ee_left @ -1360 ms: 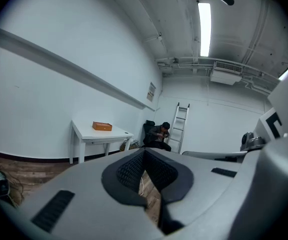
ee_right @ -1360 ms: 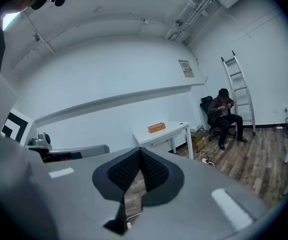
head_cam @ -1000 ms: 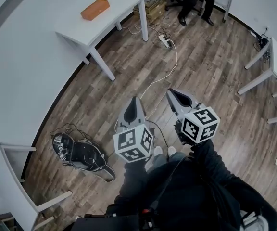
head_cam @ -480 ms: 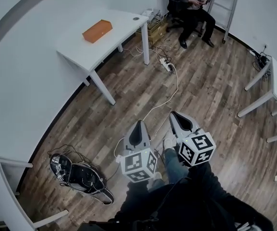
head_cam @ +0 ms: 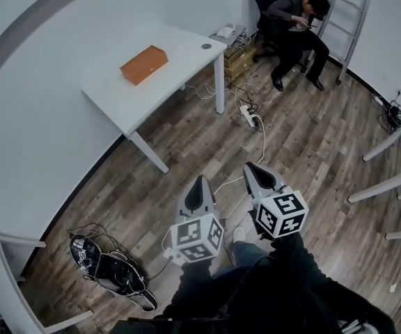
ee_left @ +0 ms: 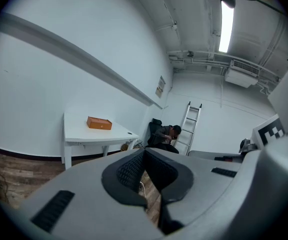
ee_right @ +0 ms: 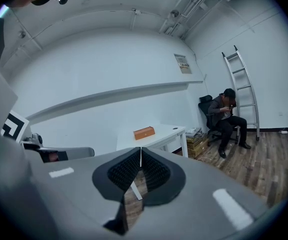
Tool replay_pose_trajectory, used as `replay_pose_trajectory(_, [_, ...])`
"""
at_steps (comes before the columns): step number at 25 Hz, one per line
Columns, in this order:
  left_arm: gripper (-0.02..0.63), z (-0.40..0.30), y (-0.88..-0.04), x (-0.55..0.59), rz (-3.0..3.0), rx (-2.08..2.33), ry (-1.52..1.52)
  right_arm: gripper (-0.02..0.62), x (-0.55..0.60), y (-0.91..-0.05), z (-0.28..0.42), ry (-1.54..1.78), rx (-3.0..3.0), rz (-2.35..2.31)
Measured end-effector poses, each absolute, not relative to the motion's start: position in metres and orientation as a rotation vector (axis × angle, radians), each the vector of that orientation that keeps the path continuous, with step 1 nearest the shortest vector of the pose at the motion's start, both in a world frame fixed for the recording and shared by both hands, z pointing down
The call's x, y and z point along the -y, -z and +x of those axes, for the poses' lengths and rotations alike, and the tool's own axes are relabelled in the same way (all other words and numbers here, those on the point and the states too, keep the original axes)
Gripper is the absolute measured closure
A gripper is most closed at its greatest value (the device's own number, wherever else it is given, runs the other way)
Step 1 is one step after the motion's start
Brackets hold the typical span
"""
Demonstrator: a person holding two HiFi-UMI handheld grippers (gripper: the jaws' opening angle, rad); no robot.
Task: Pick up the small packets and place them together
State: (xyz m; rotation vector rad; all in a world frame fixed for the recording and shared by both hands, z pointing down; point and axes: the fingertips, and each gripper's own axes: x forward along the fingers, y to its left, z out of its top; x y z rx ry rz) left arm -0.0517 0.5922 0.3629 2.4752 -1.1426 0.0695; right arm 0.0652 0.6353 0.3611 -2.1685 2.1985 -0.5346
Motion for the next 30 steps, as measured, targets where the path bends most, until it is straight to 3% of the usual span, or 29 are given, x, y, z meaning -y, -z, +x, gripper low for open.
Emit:
replay_pose_trajectory(18, [0.607, 0.042, -0.368, -0.382, 2.414, 1.258, -0.05, 0.594, -0.419, -0.369, 0.16, 0.553, -2.303, -2.057])
replay_pose_trajectory(30, [0.607, 0.018, -0.365, -0.178, 2.333, 1.392, -0.039, 0.592, -0.2, -0.366, 0.15, 0.573, -2.411, -1.97])
